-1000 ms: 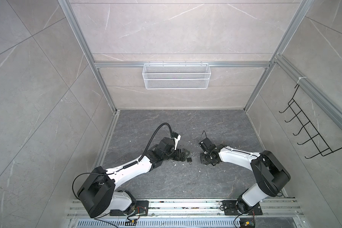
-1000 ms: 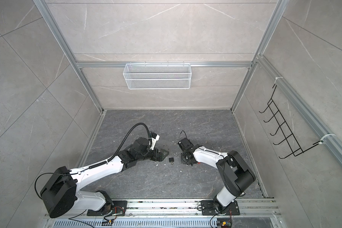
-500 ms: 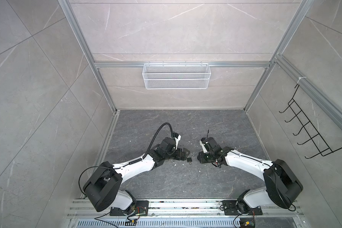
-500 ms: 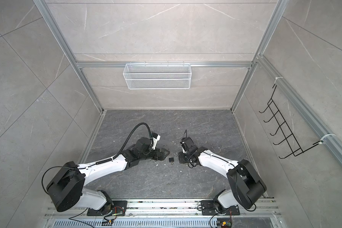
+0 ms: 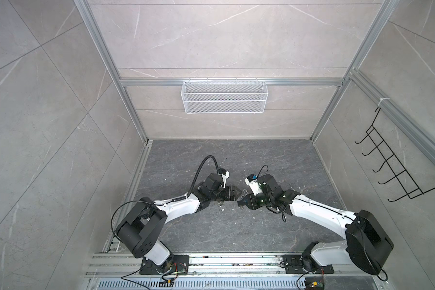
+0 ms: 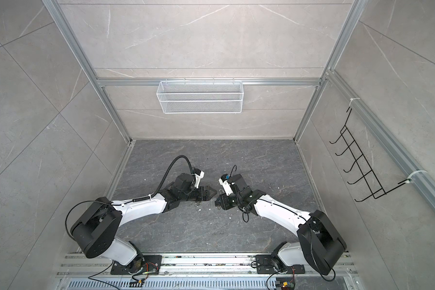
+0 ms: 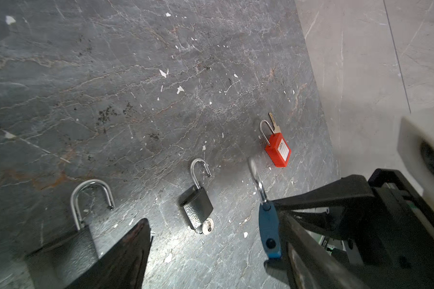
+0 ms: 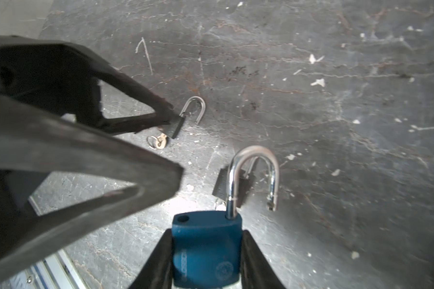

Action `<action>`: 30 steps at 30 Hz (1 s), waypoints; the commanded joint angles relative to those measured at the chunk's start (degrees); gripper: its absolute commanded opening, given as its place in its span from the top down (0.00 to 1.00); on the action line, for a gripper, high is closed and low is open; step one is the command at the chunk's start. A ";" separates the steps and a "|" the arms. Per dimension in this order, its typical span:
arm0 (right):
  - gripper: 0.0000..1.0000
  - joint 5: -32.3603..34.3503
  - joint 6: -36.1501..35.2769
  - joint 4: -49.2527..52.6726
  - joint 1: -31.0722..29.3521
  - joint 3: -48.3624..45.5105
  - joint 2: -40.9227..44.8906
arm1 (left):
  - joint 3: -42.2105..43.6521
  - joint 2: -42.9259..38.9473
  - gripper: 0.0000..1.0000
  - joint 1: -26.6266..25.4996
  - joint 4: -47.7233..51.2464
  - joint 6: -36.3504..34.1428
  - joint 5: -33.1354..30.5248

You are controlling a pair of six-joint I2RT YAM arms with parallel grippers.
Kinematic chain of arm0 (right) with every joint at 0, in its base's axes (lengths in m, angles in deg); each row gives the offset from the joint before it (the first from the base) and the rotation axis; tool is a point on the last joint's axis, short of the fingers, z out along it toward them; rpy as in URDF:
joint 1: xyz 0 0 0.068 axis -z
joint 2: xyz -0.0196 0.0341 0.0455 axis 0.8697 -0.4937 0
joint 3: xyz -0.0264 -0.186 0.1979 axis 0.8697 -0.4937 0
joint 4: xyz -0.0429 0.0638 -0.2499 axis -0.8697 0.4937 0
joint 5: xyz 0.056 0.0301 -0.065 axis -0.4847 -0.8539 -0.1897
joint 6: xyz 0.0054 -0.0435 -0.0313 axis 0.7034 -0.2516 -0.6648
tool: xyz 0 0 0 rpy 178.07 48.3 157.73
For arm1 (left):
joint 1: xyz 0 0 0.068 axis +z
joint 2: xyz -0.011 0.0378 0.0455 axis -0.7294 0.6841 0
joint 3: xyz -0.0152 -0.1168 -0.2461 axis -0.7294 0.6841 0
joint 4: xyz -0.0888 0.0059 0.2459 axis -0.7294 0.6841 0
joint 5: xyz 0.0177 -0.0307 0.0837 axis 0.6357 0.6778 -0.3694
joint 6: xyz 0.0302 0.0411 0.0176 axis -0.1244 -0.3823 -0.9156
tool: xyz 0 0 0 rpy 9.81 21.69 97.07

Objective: Lock with the key

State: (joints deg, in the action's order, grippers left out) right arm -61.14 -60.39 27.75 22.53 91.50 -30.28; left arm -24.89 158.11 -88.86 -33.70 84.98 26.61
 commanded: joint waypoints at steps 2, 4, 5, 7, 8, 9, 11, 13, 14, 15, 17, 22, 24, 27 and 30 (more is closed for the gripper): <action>1.00 -0.99 -2.03 -1.27 -0.78 1.75 0.84 | -1.90 1.66 0.20 0.10 -5.68 2.78 3.87; 1.00 -1.17 -2.27 -1.35 -1.17 2.08 0.88 | -2.19 2.20 0.21 0.10 -6.03 2.97 4.28; 1.00 -1.16 -2.34 -1.30 -1.38 2.24 1.00 | -2.37 2.47 0.22 0.08 -6.01 3.13 4.69; 1.00 -1.03 -2.62 -1.14 -2.03 2.54 1.21 | -3.00 3.15 0.23 0.09 -5.89 3.18 5.28; 1.00 -0.84 -2.80 -1.08 -2.38 2.65 1.25 | -3.30 3.58 0.23 0.10 -5.71 3.22 5.42; 1.00 -0.61 -2.99 -0.95 -2.84 2.75 1.27 | -3.67 4.01 0.23 0.10 -5.47 3.29 5.57; 1.00 0.15 -3.25 -0.60 -3.56 3.09 1.18 | -4.18 4.75 0.25 0.10 -5.56 3.48 6.00; 1.00 1.16 -3.28 -0.34 -4.15 3.31 1.07 | -4.83 5.54 0.28 0.10 -5.70 3.75 7.01; 1.00 1.65 -3.42 -0.23 -4.46 3.53 0.96 | -5.08 5.99 0.30 -0.05 -5.76 3.90 7.39; 1.00 2.27 -3.52 -0.08 -4.67 3.66 0.84 | -5.24 6.25 0.31 -0.01 -5.85 4.26 7.52; 1.00 4.06 -3.85 0.66 -5.32 4.11 0.51 | -5.02 7.02 0.36 -0.17 -7.07 5.44 8.01; 1.00 6.45 -3.78 1.08 -6.31 3.98 0.76 | -4.35 8.21 0.46 -0.52 -8.80 7.09 8.69; 1.00 6.89 -3.78 1.19 -6.43 3.93 0.97 | -3.95 8.26 0.50 -0.61 -9.28 7.49 8.69; 1.00 7.03 -3.79 1.34 -6.64 3.87 1.12 | -3.81 8.22 0.57 -0.75 -9.38 7.70 8.63; 1.00 7.64 -3.71 1.26 -6.76 3.72 1.26 | -3.99 8.31 0.64 -0.77 -9.39 7.78 8.96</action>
State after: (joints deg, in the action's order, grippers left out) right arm -55.00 -63.36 29.06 16.23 93.92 -30.28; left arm -28.56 166.11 -89.34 -40.70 92.37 34.22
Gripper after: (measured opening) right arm 0.398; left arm 0.369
